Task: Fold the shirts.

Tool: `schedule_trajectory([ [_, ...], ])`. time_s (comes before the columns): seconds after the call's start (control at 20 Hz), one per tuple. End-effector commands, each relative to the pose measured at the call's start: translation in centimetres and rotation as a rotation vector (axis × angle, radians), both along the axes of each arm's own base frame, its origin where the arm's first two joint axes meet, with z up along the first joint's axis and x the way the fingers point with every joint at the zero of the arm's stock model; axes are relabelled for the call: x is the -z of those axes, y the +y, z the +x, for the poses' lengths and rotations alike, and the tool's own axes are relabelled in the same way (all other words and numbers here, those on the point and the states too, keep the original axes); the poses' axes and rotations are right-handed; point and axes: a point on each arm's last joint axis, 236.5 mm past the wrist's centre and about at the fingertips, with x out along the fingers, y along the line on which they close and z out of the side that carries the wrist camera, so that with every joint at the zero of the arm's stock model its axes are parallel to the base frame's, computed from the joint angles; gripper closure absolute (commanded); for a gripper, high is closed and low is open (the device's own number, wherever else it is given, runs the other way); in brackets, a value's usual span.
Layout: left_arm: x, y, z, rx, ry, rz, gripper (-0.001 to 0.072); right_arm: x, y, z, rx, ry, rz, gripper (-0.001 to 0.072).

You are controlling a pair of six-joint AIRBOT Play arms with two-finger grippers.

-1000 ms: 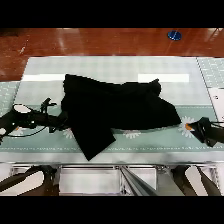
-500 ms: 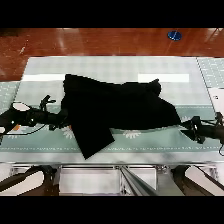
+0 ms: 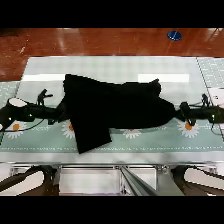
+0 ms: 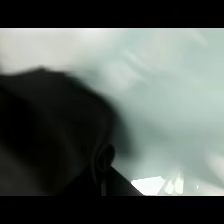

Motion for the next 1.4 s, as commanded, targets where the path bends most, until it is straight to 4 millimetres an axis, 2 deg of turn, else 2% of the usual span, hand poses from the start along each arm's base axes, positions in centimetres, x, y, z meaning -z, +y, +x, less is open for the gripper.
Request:
schedule_trajectory([
  [0.0,-5.0,0.6,4.2,-0.008,-0.124,-0.035,0.0689,-5.3,3.2,4.4,-0.159,-0.13,-0.012,0.0681],
  [0.05,-7.7,0.8,5.5,0.015,-0.179,-0.04,0.0689,-8.2,3.7,5.8,-0.203,-0.197,-0.031,0.0681],
  [0.1,-10.6,1.0,6.7,0.038,-0.243,-0.041,0.0689,-12.1,4.3,7.2,-0.245,-0.29,-0.063,0.0681],
  [0.15,-14.5,1.1,8.0,0.057,-0.329,-0.04,0.0689,-16.4,4.7,8.5,-0.268,-0.396,-0.105,0.0681],
  [0.25,-23.1,1.8,9.9,0.066,-0.546,0.002,0.069,-26.8,5.2,9.8,-0.282,-0.641,-0.204,0.0681],
  [0.3,-28.3,2.2,10.2,0.065,-0.679,0.037,0.0689,-32.5,5.4,9.4,-0.28,-0.768,-0.26,0.0681],
  [0.35,-33.6,2.6,9.6,0.078,-0.822,0.094,0.0689,-37.4,5.5,8.4,-0.275,-0.878,-0.313,0.0681],
  [0.4,-38.2,3.2,8.4,0.1,-0.959,0.172,0.0689,-42.2,5.7,6.6,-0.273,-0.984,-0.382,0.0681],
  [0.45,-42.7,4.4,6.8,0.067,-1.074,0.252,0.069,-46.2,5.7,4.3,-0.263,-1.067,-0.46,0.0681],
  [0.55,-50.0,6.2,2.9,-0.04,-1.249,0.372,0.069,-51.7,6.0,-0.8,-0.22,-1.186,-0.558,0.0681],
  [0.6,-52.6,6.3,0.4,-0.071,-1.313,0.428,0.0691,-53.8,7.1,-3.7,-0.214,-1.251,-0.563,0.0681],
  [0.7,-55.5,4.9,-4.5,-0.091,-1.415,0.529,0.0691,-55.7,9.4,-9.3,-0.25,-1.335,-0.58,0.0681],
  [0.8,-56.7,4.6,-9.4,-0.142,-1.46,0.698,0.0691,-56.0,9.3,-13.5,-0.234,-1.345,-0.674,0.0681],
  [0.9,-57.9,6.0,-14.6,-0.253,-1.493,0.846,0.069,-55.8,8.4,-16.7,-0.187,-1.332,-0.759,0.0681],
  [1.05,-58.5,9.2,-20.4,-0.362,-1.517,0.938,0.069,-53.7,7.0,-19.6,-0.158,-1.236,-0.841,0.0681],
  [1.1,-58.0,10.2,-21.5,-0.37,-1.504,0.945,0.069,-52.7,6.4,-20.0,-0.154,-1.187,-0.855,0.0681],
  [1.2,-55.7,11.7,-21.8,-0.343,-1.409,0.946,0.069,-50.8,5.7,-20.3,-0.163,-1.099,-0.858,0.0681],
  [1.35,-51.5,12.1,-19.1,-0.309,-1.239,0.876,0.069,-47.5,5.6,-19.1,-0.197,-0.992,-0.8,0.0681],
])
